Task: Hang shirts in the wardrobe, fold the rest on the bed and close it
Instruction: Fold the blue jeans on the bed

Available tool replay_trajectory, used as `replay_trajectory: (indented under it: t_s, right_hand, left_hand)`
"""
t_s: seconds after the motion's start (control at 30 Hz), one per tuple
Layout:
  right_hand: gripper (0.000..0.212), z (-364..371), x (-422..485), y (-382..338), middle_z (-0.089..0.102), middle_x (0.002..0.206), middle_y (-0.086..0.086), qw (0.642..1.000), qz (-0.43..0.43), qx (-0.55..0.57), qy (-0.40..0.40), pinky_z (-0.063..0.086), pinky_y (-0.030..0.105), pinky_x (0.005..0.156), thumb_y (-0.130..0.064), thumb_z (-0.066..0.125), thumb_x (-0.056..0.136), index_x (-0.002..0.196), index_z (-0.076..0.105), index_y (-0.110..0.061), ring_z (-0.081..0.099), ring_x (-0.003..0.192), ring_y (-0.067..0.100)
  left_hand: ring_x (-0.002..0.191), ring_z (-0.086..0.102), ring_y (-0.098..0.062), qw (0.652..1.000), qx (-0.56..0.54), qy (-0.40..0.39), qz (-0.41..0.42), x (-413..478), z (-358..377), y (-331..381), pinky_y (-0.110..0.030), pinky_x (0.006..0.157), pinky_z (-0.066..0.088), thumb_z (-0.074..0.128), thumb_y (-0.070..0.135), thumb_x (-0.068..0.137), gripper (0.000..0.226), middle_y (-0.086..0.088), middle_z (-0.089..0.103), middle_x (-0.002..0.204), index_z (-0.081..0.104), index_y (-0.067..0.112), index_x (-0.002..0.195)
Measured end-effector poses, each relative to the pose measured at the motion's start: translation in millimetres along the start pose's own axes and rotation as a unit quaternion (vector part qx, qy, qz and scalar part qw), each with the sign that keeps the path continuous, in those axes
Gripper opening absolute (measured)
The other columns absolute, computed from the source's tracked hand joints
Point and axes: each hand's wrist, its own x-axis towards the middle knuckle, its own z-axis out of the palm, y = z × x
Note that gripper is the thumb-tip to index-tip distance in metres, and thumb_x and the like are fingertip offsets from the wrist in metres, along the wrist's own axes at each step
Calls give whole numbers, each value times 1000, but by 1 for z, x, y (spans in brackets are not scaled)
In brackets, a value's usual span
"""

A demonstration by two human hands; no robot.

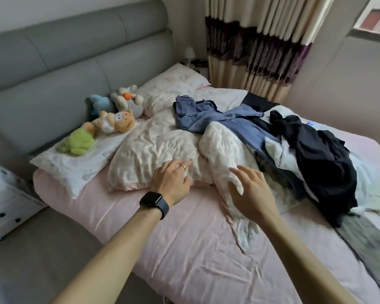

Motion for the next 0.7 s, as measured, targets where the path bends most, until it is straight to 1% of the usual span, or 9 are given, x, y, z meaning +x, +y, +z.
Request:
replay_trajectory:
  t_s: [0.13, 0.27, 0.33, 0.37, 0.43, 0.5, 0.53, 0.63, 0.7]
  right_hand:
    - [46, 31, 84, -13, 53, 147, 0, 1000, 14, -21, -16, 38, 38, 110, -38, 56, 98, 142, 54, -28, 41, 137, 24]
    - [47, 65, 165, -18, 49, 149, -2, 998, 26, -38, -36, 34, 35, 113, -40, 52, 99, 145, 50, -30, 38, 139, 23]
    - [47, 96, 211, -14, 49, 149, -2, 997, 35, -42, -54, 33, 35, 112, -38, 53, 99, 144, 50, -29, 39, 138, 24]
    - [45, 108, 226, -12, 52, 147, 0, 997, 33, -39, -58, 35, 36, 111, -35, 55, 98, 142, 52, -27, 41, 136, 26]
    - [35, 141, 259, -4, 60, 135, 5, 998, 24, -30, -50, 41, 40, 103, -27, 60, 95, 130, 60, -23, 50, 126, 31]
    - [30, 185, 294, 11, 60, 132, 4, 996, 29, -41, -71, 43, 42, 99, -27, 58, 95, 124, 60, -20, 51, 122, 33]
    - [34, 192, 296, 15, 57, 136, 3, 994, 40, -47, -90, 43, 42, 99, -29, 56, 96, 128, 57, -20, 48, 124, 32]
    - [49, 259, 342, 41, 42, 153, 0, 984, 64, -77, -146, 39, 38, 106, -35, 50, 98, 145, 44, -24, 39, 135, 29]
    - [55, 305, 373, 59, 37, 156, 1, 982, 64, -101, -148, 38, 39, 109, -38, 49, 97, 149, 40, -24, 38, 137, 29]
  left_hand:
    - [133, 41, -18, 1000, 21, -17, 9, 91, 6, -48, -35, 108, 35, 50, 32, 94, 50, 8, 50, 142, 49, 36, 144]
    - [136, 38, -19, 998, 56, -36, 2, 172, 19, -99, -36, 110, 33, 48, 34, 96, 49, 7, 46, 147, 47, 37, 144]
    - [138, 36, -20, 997, 59, -53, -2, 219, 40, -130, -39, 111, 33, 48, 35, 96, 48, 6, 45, 146, 47, 36, 144]
    - [139, 34, -19, 996, 60, -64, -7, 235, 51, -143, -40, 112, 33, 49, 35, 97, 48, 6, 45, 146, 47, 35, 144]
    - [141, 31, -19, 994, 58, -88, -18, 271, 79, -168, -41, 113, 31, 48, 36, 97, 47, 5, 45, 146, 46, 37, 144]
    - [142, 29, -19, 992, 59, -104, -29, 306, 120, -195, -42, 113, 30, 48, 36, 97, 48, 4, 43, 148, 45, 39, 144]
    - [144, 27, -19, 991, 62, -116, -34, 305, 128, -198, -44, 114, 29, 47, 37, 97, 48, 4, 42, 149, 44, 40, 145]
    - [146, 22, -22, 986, 62, -148, -52, 344, 189, -233, -49, 116, 24, 41, 44, 99, 49, 1, 35, 155, 38, 41, 148]
    - [147, 18, -25, 983, 65, -160, -67, 368, 232, -256, -51, 117, 20, 36, 51, 98, 52, 1, 27, 160, 32, 44, 150]
